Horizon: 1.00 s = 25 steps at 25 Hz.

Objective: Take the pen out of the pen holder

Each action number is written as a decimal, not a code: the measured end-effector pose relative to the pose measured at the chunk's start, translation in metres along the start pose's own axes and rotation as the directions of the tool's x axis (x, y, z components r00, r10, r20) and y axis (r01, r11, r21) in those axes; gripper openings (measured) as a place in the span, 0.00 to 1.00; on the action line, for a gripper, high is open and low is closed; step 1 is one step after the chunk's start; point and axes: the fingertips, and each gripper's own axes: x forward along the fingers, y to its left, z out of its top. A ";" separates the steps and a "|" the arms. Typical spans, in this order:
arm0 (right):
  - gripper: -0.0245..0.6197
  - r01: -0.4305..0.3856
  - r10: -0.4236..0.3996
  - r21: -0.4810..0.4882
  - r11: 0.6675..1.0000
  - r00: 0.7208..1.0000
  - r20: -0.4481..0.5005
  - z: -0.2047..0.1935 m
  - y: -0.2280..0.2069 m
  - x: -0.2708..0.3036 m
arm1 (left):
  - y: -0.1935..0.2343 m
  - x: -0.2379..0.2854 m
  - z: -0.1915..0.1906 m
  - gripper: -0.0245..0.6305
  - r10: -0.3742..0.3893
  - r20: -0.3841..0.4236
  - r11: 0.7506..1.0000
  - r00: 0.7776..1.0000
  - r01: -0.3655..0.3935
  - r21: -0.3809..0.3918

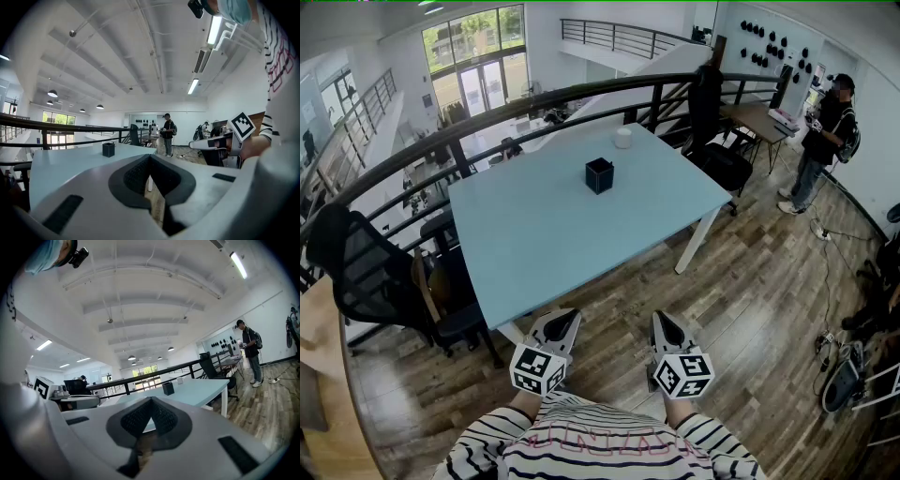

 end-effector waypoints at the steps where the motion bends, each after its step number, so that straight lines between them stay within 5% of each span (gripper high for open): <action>1: 0.08 -0.003 0.003 0.000 1.000 1.000 0.001 -0.001 -0.002 -0.002 | -0.003 0.001 -0.001 0.07 0.002 0.000 1.000 1.000 -0.002 0.001; 11: 0.08 -0.075 0.074 0.052 0.996 0.997 0.026 0.001 -0.010 -0.008 | -0.021 0.007 0.003 0.08 0.019 0.035 1.000 0.999 -0.019 -0.004; 14: 0.09 -0.067 0.066 0.046 0.997 0.997 0.031 0.001 -0.014 -0.004 | -0.023 0.014 -0.001 0.26 0.005 0.020 1.000 1.000 -0.005 -0.023; 17: 0.10 -0.053 0.051 0.057 0.997 0.998 0.036 0.000 -0.020 0.003 | -0.020 0.024 -0.005 0.26 -0.003 0.010 1.000 1.000 0.004 -0.029; 20: 0.33 -0.049 0.046 0.073 0.996 0.998 0.041 0.002 -0.024 0.017 | -0.009 0.033 -0.006 0.26 -0.008 0.007 0.999 1.000 0.008 -0.036; 25: 0.33 -0.048 0.046 0.092 0.995 0.999 0.018 0.005 -0.033 0.053 | 0.023 0.063 -0.007 0.26 -0.021 -0.004 0.999 1.000 0.021 -0.050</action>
